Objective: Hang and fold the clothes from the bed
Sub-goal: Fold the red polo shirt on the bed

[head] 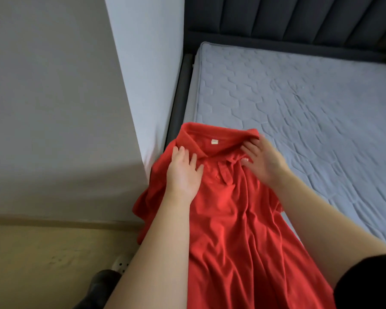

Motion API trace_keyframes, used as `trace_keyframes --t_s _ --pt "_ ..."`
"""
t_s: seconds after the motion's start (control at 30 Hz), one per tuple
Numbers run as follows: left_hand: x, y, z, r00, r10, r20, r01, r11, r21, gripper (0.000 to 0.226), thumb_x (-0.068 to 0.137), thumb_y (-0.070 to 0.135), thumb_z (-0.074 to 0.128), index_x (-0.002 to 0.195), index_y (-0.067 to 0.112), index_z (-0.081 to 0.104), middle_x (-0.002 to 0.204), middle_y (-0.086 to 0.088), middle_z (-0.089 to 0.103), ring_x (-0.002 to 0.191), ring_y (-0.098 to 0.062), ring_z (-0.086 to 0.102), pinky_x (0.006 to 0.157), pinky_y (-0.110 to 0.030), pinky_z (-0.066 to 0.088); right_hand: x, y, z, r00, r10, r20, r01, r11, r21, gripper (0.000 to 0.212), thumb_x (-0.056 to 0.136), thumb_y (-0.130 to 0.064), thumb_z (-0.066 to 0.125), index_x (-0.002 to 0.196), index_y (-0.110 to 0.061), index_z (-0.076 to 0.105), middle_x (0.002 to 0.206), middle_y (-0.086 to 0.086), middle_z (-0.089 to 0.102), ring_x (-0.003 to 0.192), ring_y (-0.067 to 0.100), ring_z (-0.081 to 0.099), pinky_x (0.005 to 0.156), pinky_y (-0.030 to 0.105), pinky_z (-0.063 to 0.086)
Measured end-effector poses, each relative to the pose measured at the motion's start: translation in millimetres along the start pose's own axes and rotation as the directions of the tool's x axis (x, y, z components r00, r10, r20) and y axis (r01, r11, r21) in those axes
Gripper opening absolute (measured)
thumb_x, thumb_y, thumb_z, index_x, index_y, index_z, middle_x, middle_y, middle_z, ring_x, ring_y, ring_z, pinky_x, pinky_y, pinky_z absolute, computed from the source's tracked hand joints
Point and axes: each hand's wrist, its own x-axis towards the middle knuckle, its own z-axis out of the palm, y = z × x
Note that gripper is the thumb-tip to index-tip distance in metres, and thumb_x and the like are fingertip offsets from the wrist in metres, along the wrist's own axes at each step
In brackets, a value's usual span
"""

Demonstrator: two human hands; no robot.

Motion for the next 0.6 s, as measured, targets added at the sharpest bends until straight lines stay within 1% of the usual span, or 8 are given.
trace_keyframes --t_s 0.1,0.17,0.23,0.3,0.37,0.4,0.5,0.6 --pt "-14.0 -4.4 11.9 0.983 0.095 0.156 -0.111 0.989 0.099 0.048 0.097 0.007 0.044 0.144 0.004 0.035 0.152 -0.014 0.033 0.141 -0.022 0.030 0.114 -0.028 0.021 1.4 1.0 -1.1 0.975 -0.164 -0.147 0.115 0.948 -0.295 0.024 0.096 -0.023 0.047 0.110 -0.011 0.061 0.119 0.011 0.063 0.106 0.021 0.061 0.084 0.029 0.044" --pt "-17.8 -17.6 23.0 0.967 0.125 0.220 -0.175 0.960 0.221 0.048 0.095 0.006 0.047 0.142 0.009 0.040 0.148 -0.009 0.040 0.138 -0.018 0.035 0.115 -0.029 0.024 1.1 13.3 -14.5 0.874 -0.412 -0.257 0.154 0.737 -0.658 0.019 0.091 -0.017 0.052 0.094 -0.006 0.067 0.106 0.016 0.067 0.096 0.026 0.062 0.072 0.025 0.042" --pt "-18.9 -43.6 31.6 0.921 0.143 0.363 -0.331 0.780 0.531 0.050 0.094 0.011 0.050 0.143 0.013 0.040 0.151 -0.007 0.035 0.143 -0.019 0.025 0.117 -0.028 0.018 0.0 24.8 -33.9 0.753 -0.562 -0.344 0.056 0.575 -0.817 0.023 0.088 -0.017 0.054 0.105 -0.007 0.065 0.114 0.016 0.061 0.108 0.029 0.055 0.086 0.030 0.041" --pt "-21.2 -63.2 34.0 0.879 0.131 0.458 -0.454 0.521 0.723 0.055 0.095 0.022 0.050 0.147 0.020 0.033 0.158 -0.005 0.020 0.147 -0.020 0.007 0.119 -0.032 0.009 -2.4 31.1 -54.4 0.640 -0.578 -0.506 -0.058 0.620 -0.782 0.033 0.088 -0.023 0.056 0.117 -0.007 0.059 0.126 0.017 0.052 0.120 0.033 0.047 0.098 0.039 0.035" --pt "-24.6 -75.2 35.6 0.866 0.126 0.484 -0.495 0.349 0.796 0.058 0.095 0.038 0.046 0.149 0.026 0.027 0.160 -0.002 0.008 0.147 -0.020 -0.004 0.118 -0.040 0.002 -1.6 35.7 -75.5 0.598 -0.461 -0.655 -0.133 0.749 -0.649 0.042 0.090 -0.032 0.057 0.119 -0.002 0.057 0.126 0.021 0.054 0.120 0.035 0.048 0.095 0.039 0.037" --pt "-26.6 -78.9 37.6 0.861 0.127 0.493 -0.508 0.293 0.810 0.060 0.095 0.045 0.043 0.149 0.029 0.026 0.161 -0.001 0.004 0.147 -0.019 -0.008 0.117 -0.043 -0.001 -1.1 37.1 -83.9 0.636 -0.362 -0.681 -0.183 0.787 -0.589 0.048 0.092 -0.038 0.054 0.116 0.003 0.058 0.122 0.024 0.058 0.114 0.035 0.053 0.090 0.037 0.039" --pt "-34.1 -85.8 45.0 0.835 0.118 0.538 -0.551 0.174 0.816 0.065 0.092 0.056 0.038 0.150 0.034 0.019 0.161 0.000 -0.003 0.146 -0.020 -0.016 0.115 -0.050 -0.008 -3.5 32.0 -96.0 0.767 -0.081 -0.636 -0.300 0.831 -0.469 0.067 0.089 -0.056 0.052 0.116 0.005 0.059 0.113 0.020 0.062 0.103 0.033 0.059 0.084 0.038 0.047" --pt "-38.5 -96.8 47.1 0.814 0.111 0.570 -0.577 0.050 0.815 0.069 0.089 0.059 0.038 0.150 0.036 0.016 0.161 0.001 -0.007 0.145 -0.023 -0.017 0.113 -0.054 -0.006 -4.5 23.6 -98.3 0.852 0.189 -0.488 -0.350 0.899 -0.263 0.044 0.084 -0.040 0.067 0.117 -0.010 0.060 0.095 0.011 0.066 0.079 0.026 0.065 0.062 0.041 0.056"
